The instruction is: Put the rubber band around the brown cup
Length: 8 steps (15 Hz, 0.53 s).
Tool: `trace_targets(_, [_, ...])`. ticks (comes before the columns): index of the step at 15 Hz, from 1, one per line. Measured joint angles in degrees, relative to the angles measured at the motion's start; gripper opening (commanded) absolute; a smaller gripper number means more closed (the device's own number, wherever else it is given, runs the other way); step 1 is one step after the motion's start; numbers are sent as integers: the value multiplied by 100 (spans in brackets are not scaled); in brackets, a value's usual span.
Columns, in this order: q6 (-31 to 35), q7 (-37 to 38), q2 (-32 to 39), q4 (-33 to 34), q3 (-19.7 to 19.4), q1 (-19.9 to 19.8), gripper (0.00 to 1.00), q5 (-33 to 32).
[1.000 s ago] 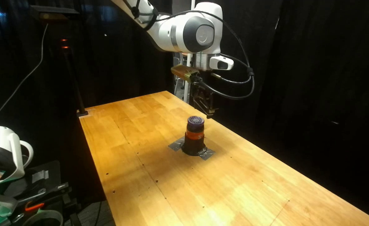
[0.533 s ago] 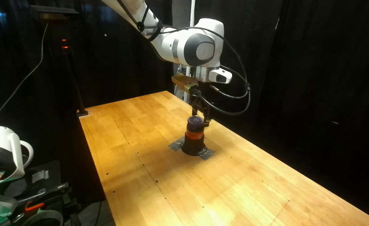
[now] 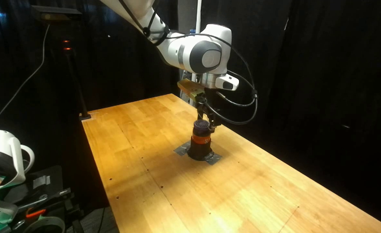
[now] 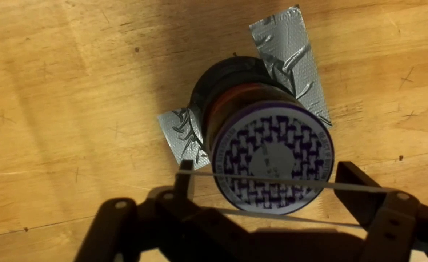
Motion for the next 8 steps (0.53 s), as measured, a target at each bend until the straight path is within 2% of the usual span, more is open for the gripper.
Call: trace_targets(8, [189,-110,167,-15,-44,8,100,-8])
